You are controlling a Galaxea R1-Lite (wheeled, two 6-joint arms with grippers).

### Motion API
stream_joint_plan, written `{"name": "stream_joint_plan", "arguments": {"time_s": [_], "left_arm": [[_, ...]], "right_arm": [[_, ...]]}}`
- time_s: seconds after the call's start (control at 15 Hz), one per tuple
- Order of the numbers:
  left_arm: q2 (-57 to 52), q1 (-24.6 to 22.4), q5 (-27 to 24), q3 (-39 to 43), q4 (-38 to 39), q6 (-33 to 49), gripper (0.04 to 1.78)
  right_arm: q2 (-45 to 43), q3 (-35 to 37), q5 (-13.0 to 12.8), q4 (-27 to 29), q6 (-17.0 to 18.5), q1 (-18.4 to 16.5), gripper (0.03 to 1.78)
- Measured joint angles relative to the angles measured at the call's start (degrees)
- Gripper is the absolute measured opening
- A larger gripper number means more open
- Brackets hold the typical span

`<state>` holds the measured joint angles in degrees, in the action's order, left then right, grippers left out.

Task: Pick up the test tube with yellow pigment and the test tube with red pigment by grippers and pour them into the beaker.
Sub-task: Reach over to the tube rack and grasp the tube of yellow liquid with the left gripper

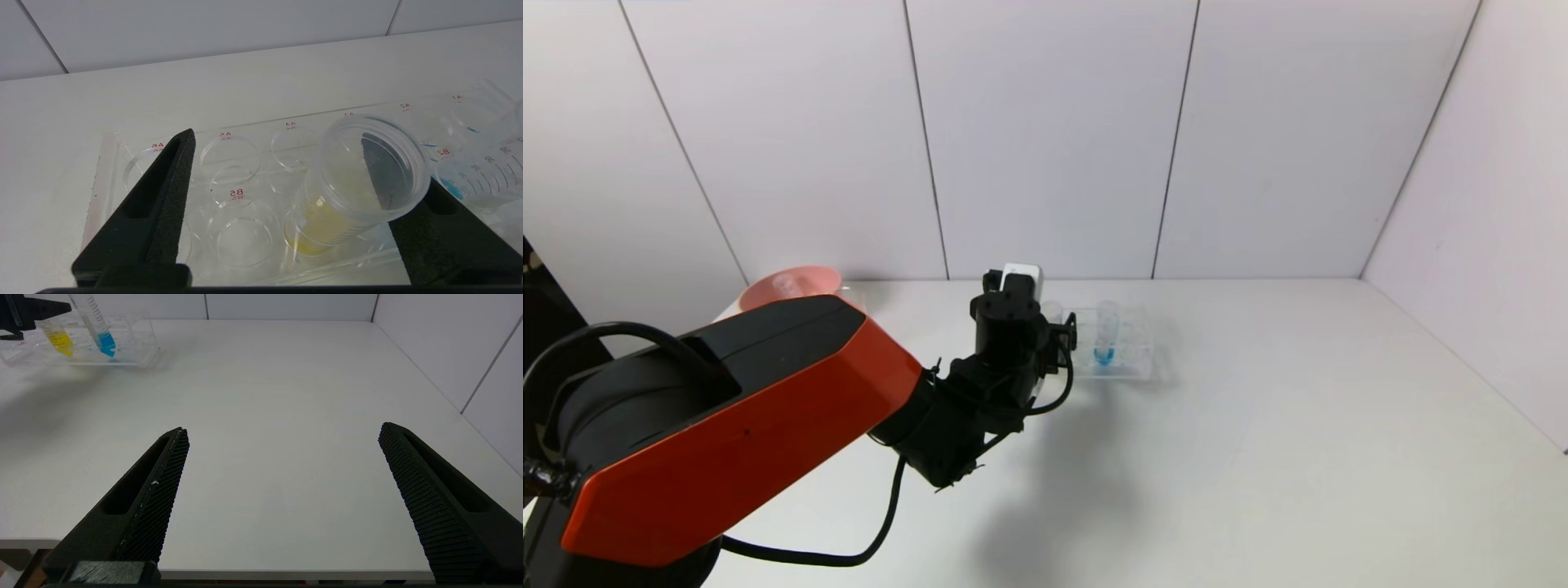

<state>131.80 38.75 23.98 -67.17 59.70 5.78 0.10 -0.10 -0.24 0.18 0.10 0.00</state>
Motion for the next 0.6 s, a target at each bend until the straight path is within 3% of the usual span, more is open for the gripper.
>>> {"name": "stream_joint_plan", "arguments": {"time_s": [0.33, 0.4, 0.6], "left_arm": [[-0.2, 0.2, -0.4, 0.0, -0.2, -0.1, 0.57], [-0.3, 0.2, -0.4, 0.0, -0.2, -0.1, 0.49], [-0.5, 0.1, -0.3, 0.2, -0.2, -0.1, 0.49]], "right_arm": [[0.0, 0.0, 0.0, 0.0, 0.0, 0.0, 1.7], [0.0, 0.0, 0.0, 0.0, 0.0, 0.0, 1.7], [0.0, 0.0, 0.0, 0.0, 0.0, 0.0, 1.7]]}}
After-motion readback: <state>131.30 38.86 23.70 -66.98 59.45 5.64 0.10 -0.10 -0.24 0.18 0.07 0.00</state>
